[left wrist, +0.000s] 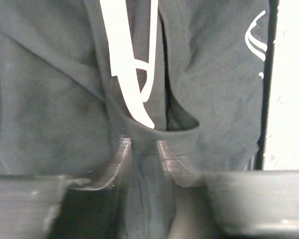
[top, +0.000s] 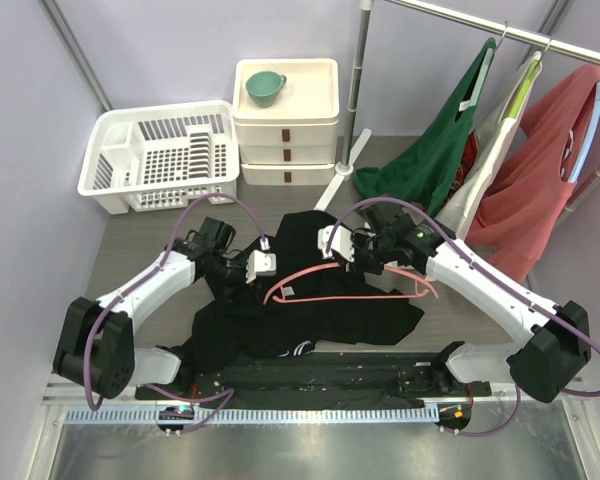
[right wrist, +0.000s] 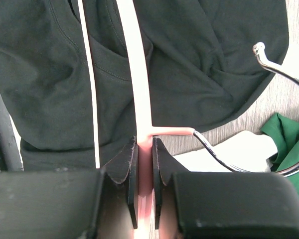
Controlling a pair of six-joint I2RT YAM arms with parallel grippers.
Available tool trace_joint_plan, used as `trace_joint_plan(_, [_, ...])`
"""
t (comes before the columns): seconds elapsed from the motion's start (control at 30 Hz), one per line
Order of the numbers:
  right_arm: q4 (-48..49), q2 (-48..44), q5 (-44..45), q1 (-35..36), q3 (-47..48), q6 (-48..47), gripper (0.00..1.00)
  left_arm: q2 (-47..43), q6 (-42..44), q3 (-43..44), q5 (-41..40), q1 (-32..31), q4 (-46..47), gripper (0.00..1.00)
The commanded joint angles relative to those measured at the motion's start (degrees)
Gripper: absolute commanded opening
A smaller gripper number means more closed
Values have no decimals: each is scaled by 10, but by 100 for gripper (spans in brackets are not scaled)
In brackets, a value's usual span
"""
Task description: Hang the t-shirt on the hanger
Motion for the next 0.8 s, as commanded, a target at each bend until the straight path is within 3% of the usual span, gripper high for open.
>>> trace_joint_plan(0.0, [41,-7,-18,-2,7,9,1,-17,2,4,8,1,10,53])
trace_joint_plan(0.13, [47,-2,-22,-2,8,13,1,-2,6,-6,-7,1,25,63])
trace_joint_plan(0.27, [50,-7,-24,-2,4,14,1,25,12,0,-5,1,19,63])
trace_joint_plan(0.37, [52,-16,-23,-3,-2,14,1,38,21,5,-3,1,7,51])
trace_joint_plan(0.4, [52,-18,-22,-3,-7,13,1,38,23,6,-3,2,3,40])
trace_joint_plan(0.5, [53,-25,-12,-3,-17,5,1,34,28,11,-1,1,-12,19])
trace_joint_plan(0.6, [55,-26,-3,-3,-20,-2,1,21,25,17,5,2,-24,3])
trace_joint_plan(0.77, [63,-31,-2,-2,-19,-4,1,1,13,29,13,2,-33,0])
